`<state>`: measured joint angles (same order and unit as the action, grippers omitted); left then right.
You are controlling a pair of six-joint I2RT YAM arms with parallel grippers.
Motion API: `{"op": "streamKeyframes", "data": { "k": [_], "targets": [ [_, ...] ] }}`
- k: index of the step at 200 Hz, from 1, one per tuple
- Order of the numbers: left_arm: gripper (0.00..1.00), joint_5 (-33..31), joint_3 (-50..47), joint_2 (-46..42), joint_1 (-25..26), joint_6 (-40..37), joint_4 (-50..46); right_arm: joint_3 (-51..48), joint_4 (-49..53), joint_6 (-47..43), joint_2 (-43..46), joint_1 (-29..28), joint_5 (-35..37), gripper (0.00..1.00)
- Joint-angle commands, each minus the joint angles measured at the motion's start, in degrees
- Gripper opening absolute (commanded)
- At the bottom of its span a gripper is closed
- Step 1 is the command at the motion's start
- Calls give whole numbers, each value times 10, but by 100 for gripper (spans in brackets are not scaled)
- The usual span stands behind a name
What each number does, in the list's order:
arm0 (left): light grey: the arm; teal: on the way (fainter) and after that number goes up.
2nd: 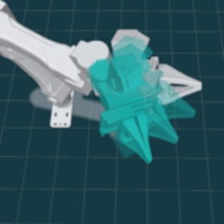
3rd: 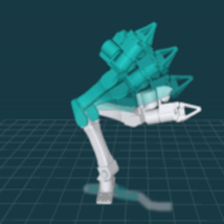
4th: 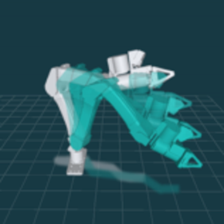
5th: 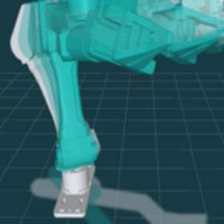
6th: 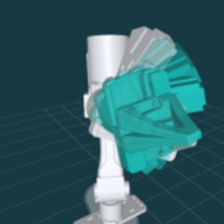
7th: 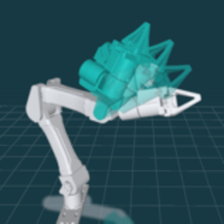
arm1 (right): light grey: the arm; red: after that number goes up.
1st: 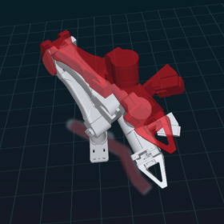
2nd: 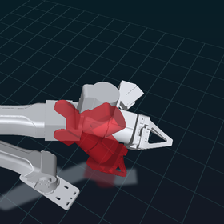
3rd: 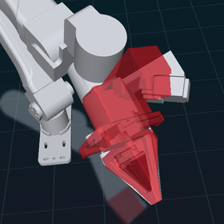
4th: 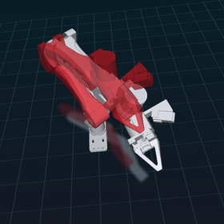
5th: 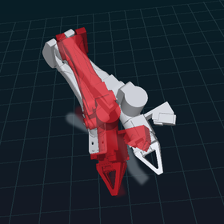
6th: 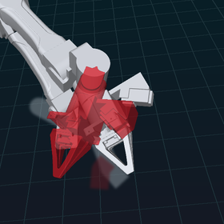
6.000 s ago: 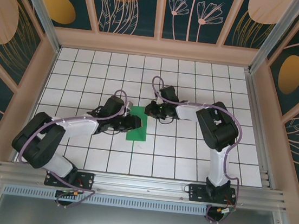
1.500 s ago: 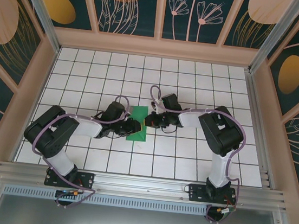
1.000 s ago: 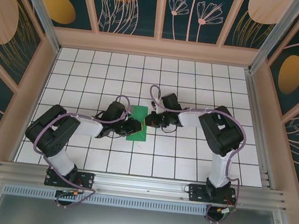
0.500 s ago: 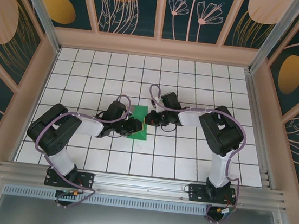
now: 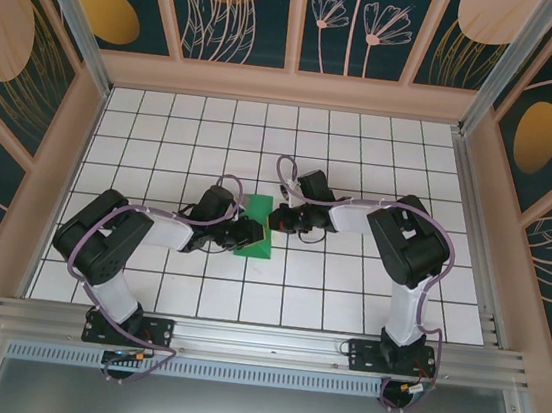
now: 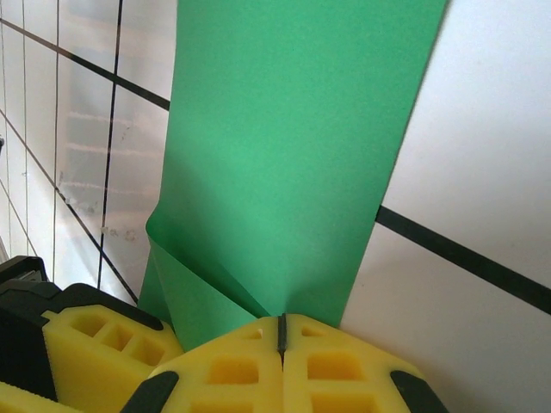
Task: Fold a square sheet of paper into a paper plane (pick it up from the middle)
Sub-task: Fold the triangle a second time at the center of the table.
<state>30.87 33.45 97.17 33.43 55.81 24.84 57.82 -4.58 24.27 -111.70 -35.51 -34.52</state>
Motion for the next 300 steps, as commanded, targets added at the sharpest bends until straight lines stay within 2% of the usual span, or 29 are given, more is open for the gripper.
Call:
{"op": "streamKeyframes", "data": {
  "k": [1,98,162,300],
  "targets": [
    [26,-5,13,7,3,-4,-15,7,11,-8,-7,1,6,0],
    [26,-20,16,-13,3,-14,-45,2,10,-1,-7,1,-7,0],
    [26,-11,13,-41,3,-8,-4,-4,6,2,-4,1,-5,0],
    [25,-33,22,5,3,-12,-55,-2,11,1,-10,1,-3,0]
  ]
}}
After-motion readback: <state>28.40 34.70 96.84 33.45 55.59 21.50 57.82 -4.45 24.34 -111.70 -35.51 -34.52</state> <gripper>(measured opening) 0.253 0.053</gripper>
